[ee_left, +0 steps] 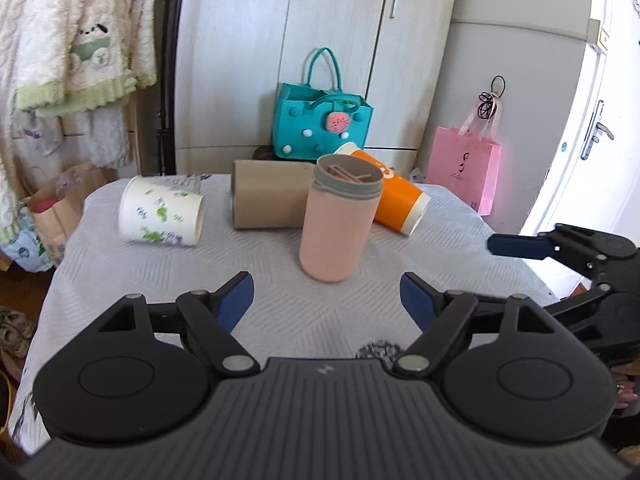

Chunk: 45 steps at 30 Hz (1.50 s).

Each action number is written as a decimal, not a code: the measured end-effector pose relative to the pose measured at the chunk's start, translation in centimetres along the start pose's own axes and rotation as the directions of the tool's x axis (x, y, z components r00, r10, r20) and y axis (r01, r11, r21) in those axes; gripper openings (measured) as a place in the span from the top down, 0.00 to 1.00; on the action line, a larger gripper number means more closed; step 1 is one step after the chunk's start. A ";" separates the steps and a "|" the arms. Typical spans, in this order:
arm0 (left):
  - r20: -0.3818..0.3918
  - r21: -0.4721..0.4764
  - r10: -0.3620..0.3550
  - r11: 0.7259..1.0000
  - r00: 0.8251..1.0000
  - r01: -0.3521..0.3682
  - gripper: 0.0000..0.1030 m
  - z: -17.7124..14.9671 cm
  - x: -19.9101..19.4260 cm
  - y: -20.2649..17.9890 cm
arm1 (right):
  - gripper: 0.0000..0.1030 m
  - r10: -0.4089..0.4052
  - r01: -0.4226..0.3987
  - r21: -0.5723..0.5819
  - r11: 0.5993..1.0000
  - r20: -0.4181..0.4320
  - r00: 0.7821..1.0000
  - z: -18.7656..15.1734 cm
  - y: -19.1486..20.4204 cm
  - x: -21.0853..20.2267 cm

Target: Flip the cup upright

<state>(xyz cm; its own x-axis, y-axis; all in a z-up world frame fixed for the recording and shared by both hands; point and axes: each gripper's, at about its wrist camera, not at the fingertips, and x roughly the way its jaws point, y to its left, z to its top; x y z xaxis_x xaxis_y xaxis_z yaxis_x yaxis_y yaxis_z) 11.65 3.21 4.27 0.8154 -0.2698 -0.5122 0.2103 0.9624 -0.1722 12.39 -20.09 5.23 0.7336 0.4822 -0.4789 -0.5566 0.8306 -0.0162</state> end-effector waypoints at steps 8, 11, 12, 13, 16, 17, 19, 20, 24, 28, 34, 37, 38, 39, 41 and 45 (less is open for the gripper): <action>0.022 -0.036 0.003 0.999 1.000 -0.002 0.16 -1.5 -2.9 0.0 | 0.18 -0.065 0.061 0.051 0.997 0.064 0.996 -1.5 1.2 -2.9; 0.037 -0.038 0.024 0.999 0.999 -0.023 0.16 -2.3 -3.8 0.0 | 0.18 -0.089 0.081 0.087 0.993 0.088 0.992 -2.1 1.3 -3.9; 0.041 -0.035 0.033 0.999 0.999 -0.032 0.16 -2.7 -4.0 0.0 | 0.18 -0.096 0.087 0.096 0.992 0.095 0.991 -2.3 1.4 -4.2; 0.042 -0.032 0.040 0.999 0.998 -0.038 0.16 -3.0 -4.2 -0.1 | 0.18 -0.109 0.098 0.105 0.990 0.101 0.989 -2.5 1.4 -4.4; 0.030 -0.044 0.045 0.998 0.999 -0.044 0.16 -3.7 -4.4 0.0 | 0.17 -0.165 0.150 0.123 0.981 0.119 0.979 -2.9 1.8 -5.1; 0.029 -0.053 0.048 0.998 0.998 -0.046 0.16 -3.8 -4.3 0.0 | 0.16 -0.183 0.165 0.142 0.976 0.122 0.976 -3.1 1.8 -5.3; 0.034 -0.072 0.063 0.996 0.997 -0.060 0.13 -4.0 -4.3 -0.1 | 0.11 -0.211 0.188 0.180 0.966 0.119 0.970 -3.5 1.8 -5.8; 0.044 -0.077 0.065 0.995 0.997 -0.062 0.10 -4.1 -4.4 -0.2 | 0.06 -0.228 0.206 0.184 0.961 0.107 0.968 -3.8 1.9 -5.9; 0.092 -0.079 0.071 0.995 0.993 -0.063 0.02 -4.5 -4.7 -0.6 | 0.03 -0.306 0.288 0.167 0.943 0.089 0.948 -4.7 2.5 -6.0; 0.084 -0.093 0.113 0.990 0.990 -0.105 0.00 -4.9 -4.7 -0.8 | 0.00 -0.328 0.313 0.147 0.938 0.091 0.940 -5.2 3.2 -6.1; 0.030 -0.144 0.191 0.972 0.981 -0.184 0.00 -5.7 -4.0 -0.1 | 0.00 -0.383 0.372 0.144 0.917 0.055 0.922 -5.6 3.7 -5.4; 0.015 -0.164 0.234 0.960 0.972 -0.228 0.00 -6.0 -4.0 0.3 | 0.00 -0.381 0.371 0.156 0.916 0.040 0.924 -5.9 3.7 -5.1; 0.009 -0.174 0.238 0.957 0.971 -0.233 0.00 -6.1 -4.0 0.5 | 0.00 -0.380 0.370 0.160 0.915 0.037 0.924 -6.0 3.8 -5.0; 0.006 -0.179 0.243 0.954 0.970 -0.238 0.00 -6.2 -4.1 0.6 | 0.00 -0.380 0.370 0.165 0.914 0.037 0.924 -6.0 3.8 -5.0; 0.018 -0.173 0.265 0.950 0.964 -0.258 0.00 -6.4 -4.2 0.8 | 0.00 -0.386 0.374 0.179 0.910 0.039 0.922 -6.0 3.8 -5.0; 0.009 -0.131 0.327 0.937 0.945 -0.324 0.00 -6.5 -4.0 0.7 | 0.00 -0.399 0.388 0.185 0.903 0.029 0.916 -5.8 4.0 -4.7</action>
<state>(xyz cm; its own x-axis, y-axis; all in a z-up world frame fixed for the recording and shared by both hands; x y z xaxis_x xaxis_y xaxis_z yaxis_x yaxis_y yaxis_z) 5.07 4.73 0.75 0.8439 0.0604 -0.5332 -0.1375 0.9848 -0.1061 4.43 -20.66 2.32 0.9056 0.1181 -0.4072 -0.1461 0.9885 -0.0383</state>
